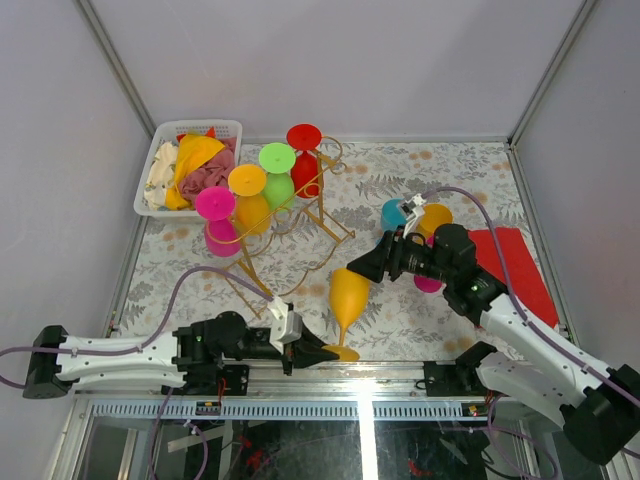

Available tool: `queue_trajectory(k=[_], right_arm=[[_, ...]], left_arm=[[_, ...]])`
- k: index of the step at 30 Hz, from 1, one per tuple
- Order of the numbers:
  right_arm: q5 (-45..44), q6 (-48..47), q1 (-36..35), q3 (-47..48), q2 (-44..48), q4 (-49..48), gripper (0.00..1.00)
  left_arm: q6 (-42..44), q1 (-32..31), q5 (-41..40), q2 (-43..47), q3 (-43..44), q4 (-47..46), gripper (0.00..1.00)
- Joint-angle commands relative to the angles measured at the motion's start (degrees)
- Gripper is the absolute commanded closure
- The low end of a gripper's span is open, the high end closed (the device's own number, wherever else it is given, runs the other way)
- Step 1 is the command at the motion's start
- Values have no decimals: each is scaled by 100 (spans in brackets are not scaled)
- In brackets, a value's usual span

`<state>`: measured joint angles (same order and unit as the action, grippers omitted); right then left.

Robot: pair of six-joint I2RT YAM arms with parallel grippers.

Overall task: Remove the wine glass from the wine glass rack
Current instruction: Place the wine glass at the center of the board.

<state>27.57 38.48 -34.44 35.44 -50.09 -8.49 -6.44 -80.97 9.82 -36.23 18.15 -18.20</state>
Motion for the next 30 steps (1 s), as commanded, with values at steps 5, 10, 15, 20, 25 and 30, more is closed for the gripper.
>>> queue_trajectory(k=[5,10,15,20,25,30], right_arm=[[1672,770,7,200,-487,-1182,38],[2233,962,5,191,-657,-1550,48],[2626,1280,3,45,-585,-2214,53],[2747,1314,7,43,-583,-2114,54],[2889,1234,2,103,-604,-1842,50],[3112,1214,7,97,-561,-1853,52]], left_arm=[[340,-24,37,701,-90,-3,100],[325,-24,-183,847,-173,-8,100],[313,-21,-512,702,-43,223,100],[213,-22,-735,562,131,641,100],[144,-22,-1004,599,209,1041,100],[50,-24,-1240,813,151,1108,100]])
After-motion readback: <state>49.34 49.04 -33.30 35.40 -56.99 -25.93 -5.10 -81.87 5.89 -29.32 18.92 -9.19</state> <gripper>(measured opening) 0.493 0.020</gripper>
